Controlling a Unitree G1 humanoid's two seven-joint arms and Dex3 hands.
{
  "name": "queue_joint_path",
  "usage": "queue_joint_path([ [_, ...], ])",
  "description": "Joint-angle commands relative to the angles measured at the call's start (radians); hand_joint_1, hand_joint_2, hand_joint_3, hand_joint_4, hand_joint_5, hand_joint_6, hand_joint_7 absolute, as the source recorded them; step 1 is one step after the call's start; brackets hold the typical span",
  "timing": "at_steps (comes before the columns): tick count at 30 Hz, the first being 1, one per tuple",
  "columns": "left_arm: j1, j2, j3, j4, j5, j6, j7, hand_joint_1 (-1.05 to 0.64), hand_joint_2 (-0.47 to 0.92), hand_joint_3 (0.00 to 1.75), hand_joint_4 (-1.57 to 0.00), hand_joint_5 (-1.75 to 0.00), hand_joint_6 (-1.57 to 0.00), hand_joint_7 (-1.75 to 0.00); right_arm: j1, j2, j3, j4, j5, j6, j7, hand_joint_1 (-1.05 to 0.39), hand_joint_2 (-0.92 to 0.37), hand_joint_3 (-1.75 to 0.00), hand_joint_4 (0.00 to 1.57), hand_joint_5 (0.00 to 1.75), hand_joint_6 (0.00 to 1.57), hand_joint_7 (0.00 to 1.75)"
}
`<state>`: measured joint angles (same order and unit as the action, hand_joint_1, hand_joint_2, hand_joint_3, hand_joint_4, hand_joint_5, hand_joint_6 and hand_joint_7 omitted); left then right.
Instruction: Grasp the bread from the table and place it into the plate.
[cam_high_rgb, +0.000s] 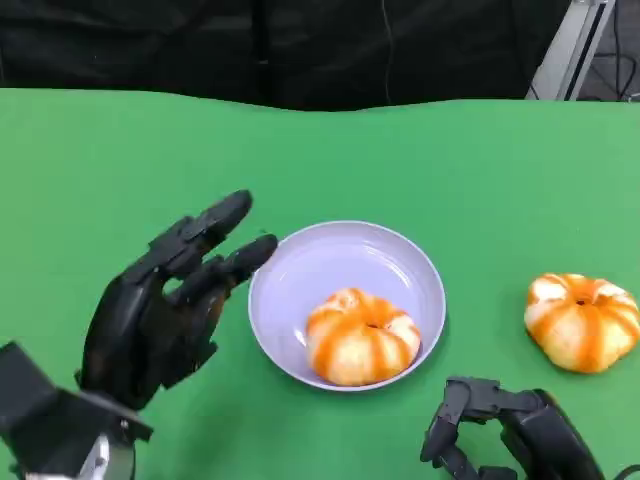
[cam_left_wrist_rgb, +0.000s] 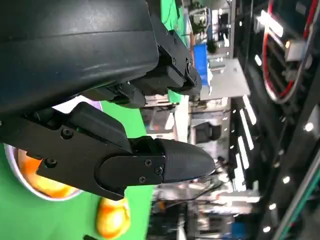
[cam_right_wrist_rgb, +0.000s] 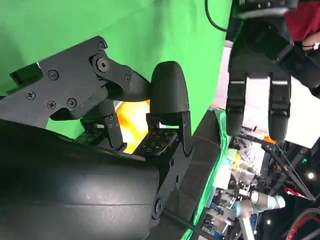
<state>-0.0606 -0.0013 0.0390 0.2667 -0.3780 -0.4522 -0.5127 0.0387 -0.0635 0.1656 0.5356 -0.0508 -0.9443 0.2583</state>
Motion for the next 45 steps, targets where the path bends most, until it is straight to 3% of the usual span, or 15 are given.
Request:
queue_joint_path([
  [1, 0.048, -0.009, 0.012, -0.004, -0.028, -0.01, -0.033, -0.81, 0.92, 0.46, -0.6, -0.03, -0.5, -0.02, 0.003, -0.018, -0.009, 0.0, 0.021, -0.007, 0.009, -0.24, -0.61, -0.93, 0.81, 1.55, 0.79, 1.32],
  [35, 0.186, -0.056, 0.053, 0.114, -0.071, -0.099, -0.205, -0.75, 0.92, 0.38, -0.64, -0.01, -0.56, -0.01, 0.013, -0.033, -0.011, -0.025, 0.043, 0.009, 0.03, -0.23, -0.63, -0.91, 0.8, 1.57, 0.78, 1.34],
  [38, 0.189, -0.063, 0.053, 0.148, -0.057, -0.126, -0.216, -0.68, 0.92, 0.33, -0.65, -0.01, -0.56, -0.01, 0.013, -0.034, -0.014, -0.023, 0.04, 0.005, 0.028, -0.22, -0.63, -0.91, 0.8, 1.57, 0.78, 1.34],
  [42, 0.181, -0.072, 0.052, 0.196, -0.022, -0.183, -0.204, -0.4, 0.92, 0.15, -0.68, -0.01, -0.59, -0.01, 0.016, -0.036, -0.013, -0.029, 0.043, 0.01, 0.03, -0.22, -0.63, -0.92, 0.8, 1.57, 0.78, 1.33],
  [45, 0.177, -0.077, 0.05, 0.21, 0.001, -0.2, -0.189, -0.2, 0.92, 0.12, -0.71, -0.02, -0.61, -0.02, 0.02, -0.037, -0.013, -0.038, 0.048, 0.02, 0.033, -0.22, -0.62, -0.92, 0.8, 1.58, 0.78, 1.33],
])
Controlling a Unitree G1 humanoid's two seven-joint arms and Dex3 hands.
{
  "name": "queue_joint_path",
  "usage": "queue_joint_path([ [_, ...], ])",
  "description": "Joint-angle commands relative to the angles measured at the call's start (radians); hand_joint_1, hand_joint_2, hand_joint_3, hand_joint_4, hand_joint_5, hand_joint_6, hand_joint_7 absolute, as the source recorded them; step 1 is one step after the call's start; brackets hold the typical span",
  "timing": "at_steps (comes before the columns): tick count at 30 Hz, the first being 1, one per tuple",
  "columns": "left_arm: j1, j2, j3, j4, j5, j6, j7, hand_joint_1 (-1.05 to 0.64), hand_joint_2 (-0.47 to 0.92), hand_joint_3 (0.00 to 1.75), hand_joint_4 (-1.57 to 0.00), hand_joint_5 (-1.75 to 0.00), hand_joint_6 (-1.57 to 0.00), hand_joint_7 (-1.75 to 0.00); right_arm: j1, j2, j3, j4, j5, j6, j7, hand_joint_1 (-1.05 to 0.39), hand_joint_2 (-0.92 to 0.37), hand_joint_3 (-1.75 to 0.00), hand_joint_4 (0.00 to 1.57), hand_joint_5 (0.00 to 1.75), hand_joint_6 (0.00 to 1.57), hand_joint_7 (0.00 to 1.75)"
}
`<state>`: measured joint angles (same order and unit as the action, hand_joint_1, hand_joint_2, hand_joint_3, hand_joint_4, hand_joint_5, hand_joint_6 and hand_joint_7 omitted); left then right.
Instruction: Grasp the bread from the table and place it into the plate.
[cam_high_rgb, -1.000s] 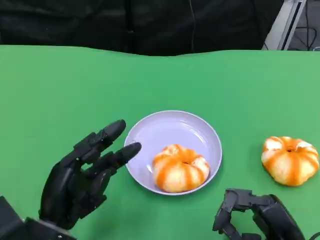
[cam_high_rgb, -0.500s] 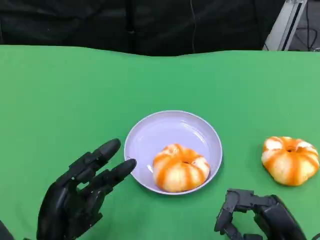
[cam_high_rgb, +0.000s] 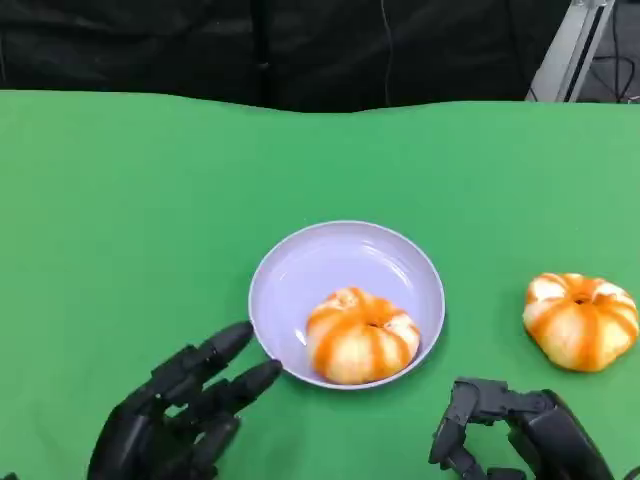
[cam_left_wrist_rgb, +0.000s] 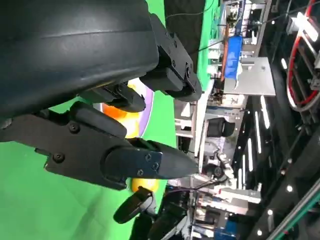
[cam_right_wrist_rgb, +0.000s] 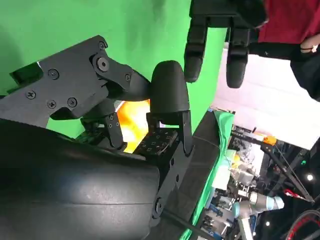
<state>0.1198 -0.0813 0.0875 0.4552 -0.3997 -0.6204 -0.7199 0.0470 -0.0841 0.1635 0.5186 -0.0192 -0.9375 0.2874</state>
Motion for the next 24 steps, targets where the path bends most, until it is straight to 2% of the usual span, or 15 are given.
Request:
queue_joint_path([
  [1, -0.006, 0.004, 0.003, 0.028, 0.04, -0.049, 0.03, -0.15, 0.92, 0.13, -0.71, -0.02, -0.62, -0.02, 0.013, -0.016, -0.011, -0.024, 0.015, 0.015, 0.004, -0.22, -0.62, -0.92, 0.79, 1.58, 0.78, 1.33],
  [4, -0.012, 0.004, 0.004, 0.05, 0.117, -0.102, 0.098, 0.03, 0.92, 0.24, -0.75, -0.02, -0.69, -0.03, 0.014, -0.016, -0.012, -0.029, 0.009, 0.019, 0.0, -0.22, -0.63, -0.92, 0.8, 1.59, 0.78, 1.34],
  [6, -0.012, 0.005, 0.0, 0.053, 0.151, -0.116, 0.135, 0.08, 0.92, 0.27, -0.77, -0.03, -0.72, -0.04, 0.014, -0.015, -0.011, -0.031, 0.01, 0.017, 0.001, -0.21, -0.63, -0.92, 0.79, 1.6, 0.78, 1.34],
  [12, -0.024, 0.014, -0.008, 0.07, 0.223, -0.164, 0.215, 0.04, 0.92, 0.24, -0.88, -0.05, -0.82, -0.05, 0.017, -0.016, -0.012, -0.043, 0.001, 0.023, -0.004, -0.24, -0.63, -0.92, 0.79, 1.6, 0.77, 1.34],
  [13, -0.031, 0.016, -0.01, 0.082, 0.236, -0.179, 0.225, 0.03, 0.92, 0.23, -0.93, -0.06, -0.86, -0.06, 0.017, -0.016, -0.012, -0.042, 0.002, 0.024, -0.004, -0.23, -0.63, -0.92, 0.79, 1.6, 0.77, 1.34],
  [15, -0.044, 0.021, -0.015, 0.108, 0.25, -0.202, 0.236, 0.0, 0.92, 0.24, -1.12, -0.1, -1.05, -0.09, 0.021, -0.018, -0.013, -0.048, -0.001, 0.031, -0.006, -0.24, -0.62, -0.92, 0.79, 1.6, 0.78, 1.34],
  [16, -0.05, 0.022, -0.019, 0.12, 0.255, -0.21, 0.239, -0.01, 0.92, 0.24, -1.16, -0.11, -1.09, -0.09, 0.021, -0.018, -0.013, -0.048, -0.002, 0.032, -0.007, -0.24, -0.63, -0.92, 0.79, 1.6, 0.78, 1.34],
  [17, -0.055, 0.023, -0.024, 0.134, 0.262, -0.219, 0.244, -0.01, 0.92, 0.28, -1.26, -0.14, -1.22, -0.11, 0.021, -0.018, -0.013, -0.049, -0.003, 0.031, -0.007, -0.24, -0.63, -0.92, 0.79, 1.6, 0.78, 1.34],
  [19, -0.064, 0.024, -0.034, 0.158, 0.277, -0.236, 0.254, -0.01, 0.92, 0.3, -1.34, -0.18, -1.31, -0.13, 0.022, -0.019, -0.013, -0.05, -0.004, 0.033, -0.007, -0.24, -0.63, -0.91, 0.79, 1.6, 0.78, 1.34],
  [21, -0.07, 0.025, -0.041, 0.174, 0.287, -0.25, 0.264, -0.01, 0.86, 0.45, -1.24, -0.55, -1.38, -0.19, 0.023, -0.019, -0.013, -0.053, -0.006, 0.038, -0.008, -0.24, -0.64, -0.9, 0.79, 1.59, 0.77, 1.34],
  [23, -0.073, 0.027, -0.046, 0.182, 0.289, -0.258, 0.271, 0.0, 0.82, 0.52, -1.16, -0.75, -1.39, -0.21, 0.024, -0.02, -0.012, -0.055, -0.007, 0.04, -0.008, -0.25, -0.64, -0.89, 0.79, 1.59, 0.77, 1.34],
  [24, -0.076, 0.024, -0.053, 0.192, 0.3, -0.262, 0.279, 0.0, 0.82, 0.53, -1.15, -0.78, -1.39, -0.22, 0.025, -0.02, -0.012, -0.057, -0.004, 0.042, -0.006, -0.25, -0.65, -0.89, 0.79, 1.59, 0.77, 1.34],
])
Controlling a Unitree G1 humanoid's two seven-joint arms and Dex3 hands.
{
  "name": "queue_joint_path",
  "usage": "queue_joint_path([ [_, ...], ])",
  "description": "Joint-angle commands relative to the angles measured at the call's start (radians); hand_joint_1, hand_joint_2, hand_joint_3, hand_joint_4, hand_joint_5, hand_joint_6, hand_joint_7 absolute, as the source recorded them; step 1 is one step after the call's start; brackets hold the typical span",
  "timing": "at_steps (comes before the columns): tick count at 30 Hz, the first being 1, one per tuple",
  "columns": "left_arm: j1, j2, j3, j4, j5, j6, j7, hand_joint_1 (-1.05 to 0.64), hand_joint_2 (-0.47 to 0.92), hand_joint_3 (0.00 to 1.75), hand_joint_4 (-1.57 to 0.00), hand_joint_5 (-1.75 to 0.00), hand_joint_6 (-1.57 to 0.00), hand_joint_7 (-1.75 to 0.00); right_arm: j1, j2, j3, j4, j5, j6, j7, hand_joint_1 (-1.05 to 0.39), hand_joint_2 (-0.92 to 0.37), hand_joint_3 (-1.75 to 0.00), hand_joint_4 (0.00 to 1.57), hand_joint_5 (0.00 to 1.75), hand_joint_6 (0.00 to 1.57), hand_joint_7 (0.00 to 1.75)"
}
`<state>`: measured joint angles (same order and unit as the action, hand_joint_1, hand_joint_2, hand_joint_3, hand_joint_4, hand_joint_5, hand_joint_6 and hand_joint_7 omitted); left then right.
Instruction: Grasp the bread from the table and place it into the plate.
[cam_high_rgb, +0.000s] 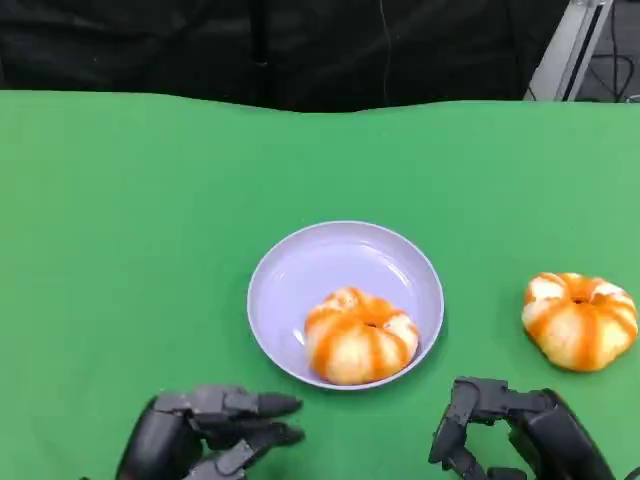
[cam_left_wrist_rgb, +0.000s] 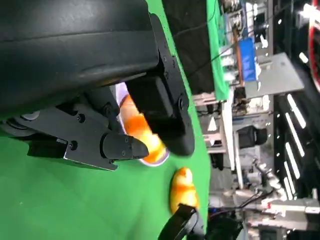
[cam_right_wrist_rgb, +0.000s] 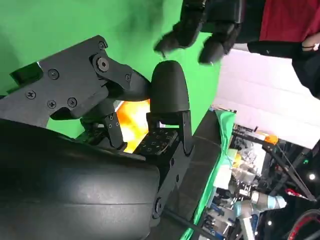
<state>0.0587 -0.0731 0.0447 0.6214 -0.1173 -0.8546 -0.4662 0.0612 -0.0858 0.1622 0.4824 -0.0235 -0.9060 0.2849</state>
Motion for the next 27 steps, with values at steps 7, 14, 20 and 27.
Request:
queue_joint_path([
  [7, -0.04, 0.005, -0.042, 0.08, 0.069, -0.049, 0.087, 0.0, 0.58, 1.0, -0.93, -1.32, -0.99, -1.09, 0.006, -0.013, -0.009, -0.015, 0.007, 0.005, 0.0, -0.23, -0.64, -0.89, 0.79, 1.59, 0.78, 1.34],
  [14, -0.071, 0.012, -0.062, 0.123, 0.1, -0.062, 0.122, -0.04, 0.61, 0.97, -0.86, -1.4, -0.91, -1.17, 0.004, -0.014, -0.008, -0.008, 0.008, 0.003, 0.003, -0.23, -0.64, -0.89, 0.78, 1.59, 0.78, 1.34],
  [20, -0.074, 0.02, -0.078, 0.112, 0.115, -0.047, 0.136, -0.05, 0.61, 0.98, -0.86, -1.42, -0.91, -1.18, 0.006, -0.01, -0.008, -0.001, 0.015, -0.008, 0.005, -0.23, -0.64, -0.89, 0.79, 1.59, 0.78, 1.33],
  [27, -0.079, 0.026, -0.086, 0.126, 0.092, -0.053, 0.122, -0.04, 0.62, 0.97, -0.86, -1.41, -0.91, -1.17, 0.008, -0.013, -0.01, -0.001, 0.014, -0.006, 0.005, -0.23, -0.64, -0.89, 0.79, 1.59, 0.78, 1.33],
])
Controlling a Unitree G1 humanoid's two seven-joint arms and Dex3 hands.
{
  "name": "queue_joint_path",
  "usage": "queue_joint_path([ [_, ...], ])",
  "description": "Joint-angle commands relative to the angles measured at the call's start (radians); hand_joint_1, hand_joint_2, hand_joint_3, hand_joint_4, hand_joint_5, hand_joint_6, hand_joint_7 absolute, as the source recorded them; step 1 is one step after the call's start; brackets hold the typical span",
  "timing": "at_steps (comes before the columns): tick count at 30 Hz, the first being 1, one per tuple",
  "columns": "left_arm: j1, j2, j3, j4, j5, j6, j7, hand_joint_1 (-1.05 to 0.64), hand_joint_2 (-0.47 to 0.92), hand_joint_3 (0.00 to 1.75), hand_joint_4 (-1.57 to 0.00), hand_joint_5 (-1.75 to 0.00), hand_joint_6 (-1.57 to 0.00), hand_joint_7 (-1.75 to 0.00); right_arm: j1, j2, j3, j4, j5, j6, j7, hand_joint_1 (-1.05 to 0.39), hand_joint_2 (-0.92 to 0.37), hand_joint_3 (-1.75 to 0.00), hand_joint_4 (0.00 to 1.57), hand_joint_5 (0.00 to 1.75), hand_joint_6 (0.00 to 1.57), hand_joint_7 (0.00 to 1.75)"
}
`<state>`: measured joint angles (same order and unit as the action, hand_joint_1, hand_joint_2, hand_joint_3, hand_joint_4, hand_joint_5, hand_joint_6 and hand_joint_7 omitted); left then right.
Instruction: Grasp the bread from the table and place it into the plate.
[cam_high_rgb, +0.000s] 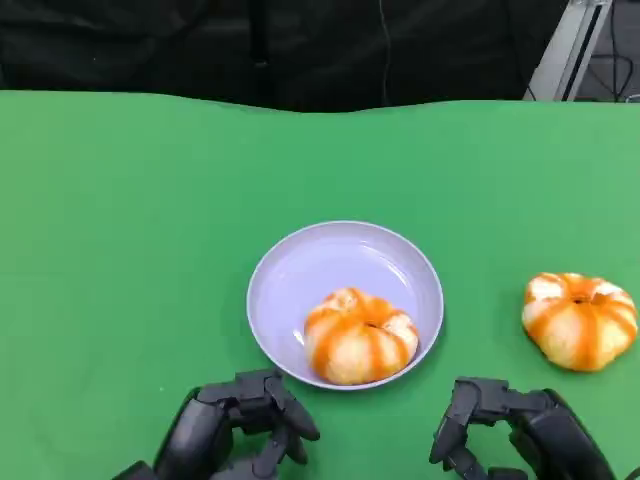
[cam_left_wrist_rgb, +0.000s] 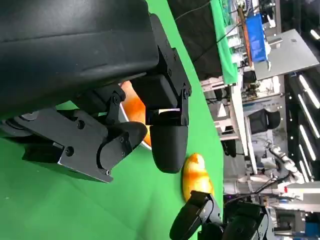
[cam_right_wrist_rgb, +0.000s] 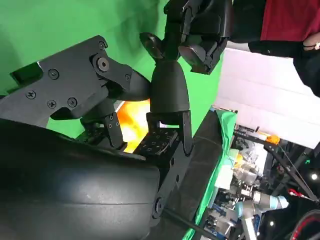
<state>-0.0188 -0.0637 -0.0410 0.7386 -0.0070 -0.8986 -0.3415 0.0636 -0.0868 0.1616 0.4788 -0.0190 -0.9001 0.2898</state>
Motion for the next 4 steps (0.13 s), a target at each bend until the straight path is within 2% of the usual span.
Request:
queue_joint_path([
  [1, -0.002, 0.017, -0.001, 0.009, -0.018, -0.009, -0.001, -0.04, 0.62, 0.97, -0.86, -1.4, -0.91, -1.17, 0.004, -0.012, -0.01, 0.005, 0.011, -0.014, 0.001, -0.23, -0.64, -0.9, 0.79, 1.59, 0.78, 1.33],
  [4, -0.003, 0.02, -0.004, 0.01, -0.007, -0.02, 0.009, -0.04, 0.62, 0.96, -0.86, -1.4, -0.92, -1.16, 0.004, -0.013, -0.009, 0.004, 0.018, -0.013, 0.007, -0.23, -0.64, -0.9, 0.79, 1.58, 0.78, 1.33],
])
